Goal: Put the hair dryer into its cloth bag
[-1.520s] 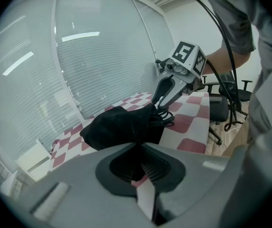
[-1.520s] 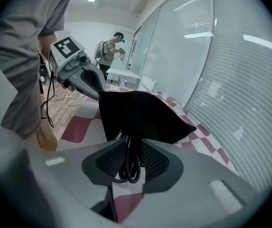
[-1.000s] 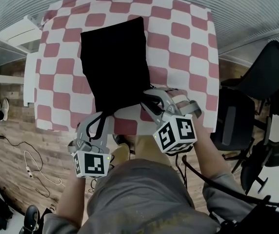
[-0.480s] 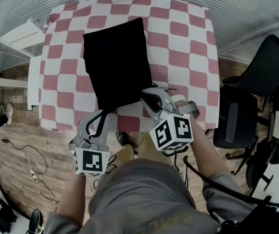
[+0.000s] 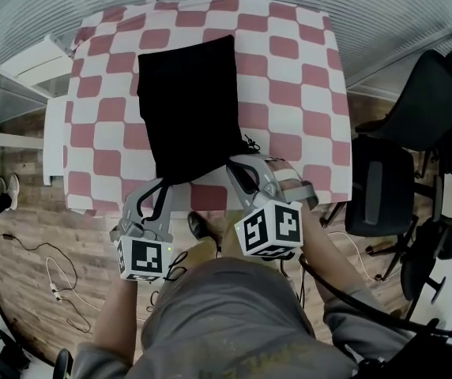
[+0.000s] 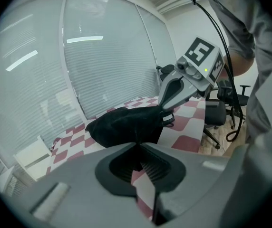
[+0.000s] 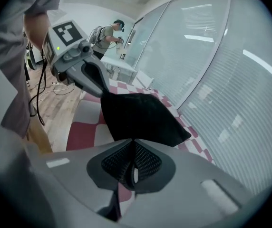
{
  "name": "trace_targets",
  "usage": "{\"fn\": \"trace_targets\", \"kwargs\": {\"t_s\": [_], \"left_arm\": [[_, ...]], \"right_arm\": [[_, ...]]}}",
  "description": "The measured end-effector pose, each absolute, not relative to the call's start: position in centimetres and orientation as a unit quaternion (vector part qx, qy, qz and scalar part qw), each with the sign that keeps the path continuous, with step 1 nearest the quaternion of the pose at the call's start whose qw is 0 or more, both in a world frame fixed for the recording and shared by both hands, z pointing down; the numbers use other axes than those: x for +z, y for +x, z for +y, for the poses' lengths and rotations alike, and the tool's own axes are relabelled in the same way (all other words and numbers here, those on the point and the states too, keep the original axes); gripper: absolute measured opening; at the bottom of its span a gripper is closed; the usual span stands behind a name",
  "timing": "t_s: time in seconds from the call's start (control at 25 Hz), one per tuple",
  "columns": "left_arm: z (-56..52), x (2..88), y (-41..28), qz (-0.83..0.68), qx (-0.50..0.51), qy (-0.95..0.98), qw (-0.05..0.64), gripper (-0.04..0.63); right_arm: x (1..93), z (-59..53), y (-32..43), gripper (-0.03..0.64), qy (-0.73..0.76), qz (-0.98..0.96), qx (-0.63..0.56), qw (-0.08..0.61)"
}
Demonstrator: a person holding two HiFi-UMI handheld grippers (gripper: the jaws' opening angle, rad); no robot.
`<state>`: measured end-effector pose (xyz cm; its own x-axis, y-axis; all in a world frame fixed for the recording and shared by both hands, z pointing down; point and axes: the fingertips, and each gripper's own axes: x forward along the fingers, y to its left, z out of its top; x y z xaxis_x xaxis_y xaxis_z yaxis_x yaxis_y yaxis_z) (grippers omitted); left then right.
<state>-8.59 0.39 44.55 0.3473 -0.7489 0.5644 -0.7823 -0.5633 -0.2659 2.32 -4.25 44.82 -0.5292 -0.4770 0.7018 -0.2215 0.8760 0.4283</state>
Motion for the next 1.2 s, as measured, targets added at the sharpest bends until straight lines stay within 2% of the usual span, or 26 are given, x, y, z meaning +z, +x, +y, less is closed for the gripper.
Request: {"fn": "trace_targets", "kwargs": {"t_s": [0.12, 0.28, 0.44, 0.76, 0.88, 0.96, 1.0, 1.2], "left_arm": [[1.0, 44.8, -8.9, -0.465, 0.325, 0.823, 0.028, 0.049], [2.1, 44.3, -9.4, -0.466, 0.302, 0.831, 0.039, 0.083], [3.6, 43.1, -10.2, -0.472, 0.27, 0.838, 0.045, 0.098], [3.9, 34.1, -12.2, -0.535, 0.159, 0.83, 0.016, 0.09], [3.2, 29.7, -12.9, -0.565, 0.134, 0.814, -0.015, 0.062], [2.9, 26.7, -13.6, -0.585, 0.114, 0.802, -0.03, 0.016], [2.7, 25.3, -13.9, -0.595, 0.104, 0.797, -0.033, 0.0], [2.7, 19.3, -15.1, -0.622, 0.045, 0.78, -0.051, 0.0]], "right_arm": [[46.6, -3.7, 2.3, 0.046, 0.214, -0.854, -0.143, 0.452], [45.8, -2.9, 2.6, 0.123, 0.248, -0.859, -0.119, 0.432], [44.4, -1.6, 4.3, 0.123, 0.297, -0.864, -0.065, 0.401], [35.7, -0.6, 6.2, 0.107, 0.409, -0.883, 0.011, 0.23], [30.3, -1.2, 5.4, 0.099, 0.433, -0.89, 0.005, 0.144], [26.6, -1.4, 4.4, 0.056, 0.438, -0.894, -0.004, 0.095], [24.8, -1.4, 3.7, 0.029, 0.437, -0.896, -0.012, 0.076], [18.9, -0.4, 1.1, 0.026, 0.431, -0.9, -0.055, 0.019]]}}
